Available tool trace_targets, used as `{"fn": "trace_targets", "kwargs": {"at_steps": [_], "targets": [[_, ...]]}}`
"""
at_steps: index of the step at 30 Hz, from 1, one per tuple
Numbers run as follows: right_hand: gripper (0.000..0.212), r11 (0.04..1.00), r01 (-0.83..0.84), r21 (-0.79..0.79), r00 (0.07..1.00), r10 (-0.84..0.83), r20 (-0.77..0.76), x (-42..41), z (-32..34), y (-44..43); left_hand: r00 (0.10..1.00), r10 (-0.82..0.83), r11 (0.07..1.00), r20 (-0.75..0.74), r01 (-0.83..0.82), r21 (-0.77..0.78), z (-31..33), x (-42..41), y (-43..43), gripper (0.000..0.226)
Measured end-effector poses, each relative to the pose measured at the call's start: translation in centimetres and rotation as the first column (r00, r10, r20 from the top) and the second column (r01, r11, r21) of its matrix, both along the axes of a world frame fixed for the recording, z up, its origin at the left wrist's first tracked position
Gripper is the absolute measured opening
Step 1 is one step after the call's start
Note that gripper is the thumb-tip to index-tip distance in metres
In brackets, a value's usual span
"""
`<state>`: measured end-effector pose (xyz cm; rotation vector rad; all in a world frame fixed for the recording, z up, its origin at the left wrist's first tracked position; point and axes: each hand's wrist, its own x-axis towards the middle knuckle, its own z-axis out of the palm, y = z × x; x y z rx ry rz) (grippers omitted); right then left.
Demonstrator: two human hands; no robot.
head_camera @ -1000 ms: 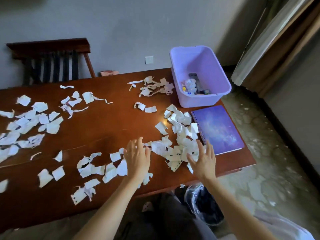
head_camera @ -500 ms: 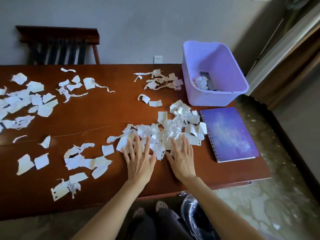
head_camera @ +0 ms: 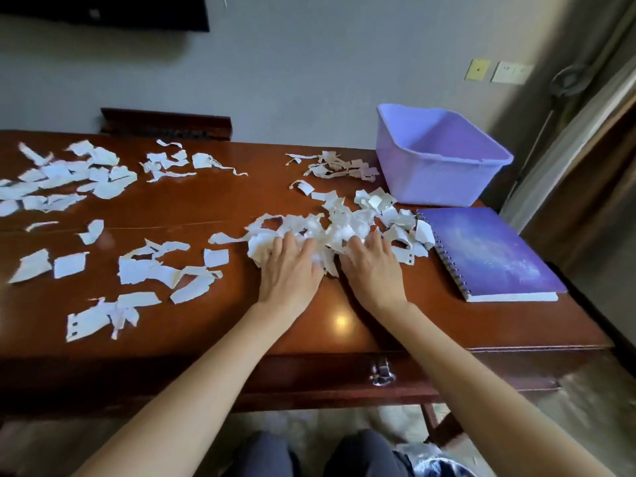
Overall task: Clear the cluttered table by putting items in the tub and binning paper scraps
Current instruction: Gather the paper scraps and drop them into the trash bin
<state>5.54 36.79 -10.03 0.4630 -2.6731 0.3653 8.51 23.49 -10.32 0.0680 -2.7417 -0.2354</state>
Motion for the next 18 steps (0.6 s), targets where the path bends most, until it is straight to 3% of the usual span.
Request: {"fn": "trace_targets", "kwargs": {"at_steps": [2, 6, 9, 11, 14, 18], "targets": [[0.007, 0.999, 0.036, -0.006, 0.999, -0.036, -0.024, 0.5, 0.3, 0.4, 0.999, 0.031, 0.999, -0.015, -0.031, -0.028, 0.4, 0.6, 0.2, 0.039], [0.029, 0.989, 0.138, 0.054, 0.983, -0.144, 0.112, 1.0, 0.8, 1.9, 0.999, 0.037, 0.997, 0.032, -0.035, -0.068, 1.6, 1.3, 0.6, 0.039], [0.029, 0.986, 0.162, 0.028, 0.977, -0.164, 0.133, 0.4, 1.2, 2.8, 0.997, 0.018, 0.996, 0.073, -0.012, -0.086, 2.1, 0.7, 0.6, 0.040], [0.024, 0.971, 0.180, -0.156, 0.973, -0.152, 0.175, -0.1, 1.5, 3.1, 0.998, 0.014, 0.997, 0.057, -0.010, -0.075, 2.3, -0.1, 0.6, 0.039], [0.015, 0.838, 0.213, -0.502, 0.961, -0.085, 0.265, -0.4, 2.5, 3.0, 0.998, 0.055, 0.998, -0.044, -0.053, 0.041, 3.0, -1.3, 0.8, 0.032], [0.030, 0.684, 0.323, -0.654, 0.934, -0.120, 0.337, -1.8, 5.2, 2.8, 0.959, 0.169, 0.906, -0.226, -0.061, 0.420, 6.3, -2.8, 1.7, 0.030]]}}
